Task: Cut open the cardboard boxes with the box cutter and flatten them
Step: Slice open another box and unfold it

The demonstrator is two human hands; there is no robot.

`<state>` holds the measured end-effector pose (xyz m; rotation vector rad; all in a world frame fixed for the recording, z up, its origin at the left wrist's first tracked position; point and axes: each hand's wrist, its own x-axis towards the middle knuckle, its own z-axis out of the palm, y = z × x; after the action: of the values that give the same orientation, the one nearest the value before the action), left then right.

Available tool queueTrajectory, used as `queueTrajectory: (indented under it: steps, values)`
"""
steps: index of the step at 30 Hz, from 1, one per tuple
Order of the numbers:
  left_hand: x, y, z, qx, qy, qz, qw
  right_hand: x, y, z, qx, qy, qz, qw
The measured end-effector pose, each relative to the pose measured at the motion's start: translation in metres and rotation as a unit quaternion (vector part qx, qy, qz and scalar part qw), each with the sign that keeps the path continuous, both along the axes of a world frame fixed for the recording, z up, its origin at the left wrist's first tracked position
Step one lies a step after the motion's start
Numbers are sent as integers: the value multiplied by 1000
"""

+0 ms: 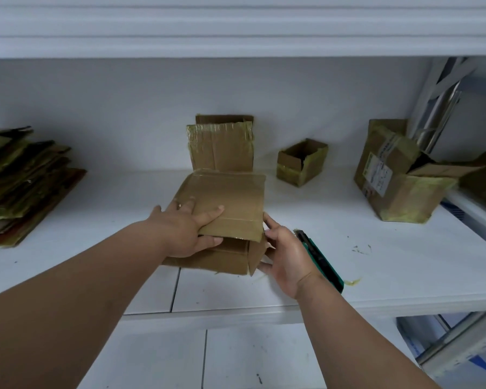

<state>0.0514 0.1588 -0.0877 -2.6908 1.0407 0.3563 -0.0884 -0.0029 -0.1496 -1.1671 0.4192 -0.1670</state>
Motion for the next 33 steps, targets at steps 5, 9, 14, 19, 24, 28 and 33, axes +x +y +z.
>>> queueTrajectory:
  steps: [5, 9, 14, 19, 24, 28, 33]
  values:
    - [-1, 0, 9, 11, 12, -28, 999, 9, 0, 3, -93, 93, -74, 989]
    - [-13, -3, 14, 37, -43, -48, 997, 12, 7, 11, -148, 101, -70, 981]
    - [-23, -19, 20, -8, 24, 43, 999, 11, 16, 14, -172, 81, -20, 982]
    - [-15, -14, 15, 9, -6, 30, 999, 11, 27, 9, -154, 68, 90, 982]
    - [5, 9, 15, -14, -13, -29, 999, 17, 10, 5, -175, 88, -72, 978]
    - [15, 35, 19, -48, -38, -55, 997, 27, 6, -4, -212, 109, -104, 966]
    - [29, 56, 13, -68, -154, 1, 986, 38, 14, -7, -260, 128, -65, 955]
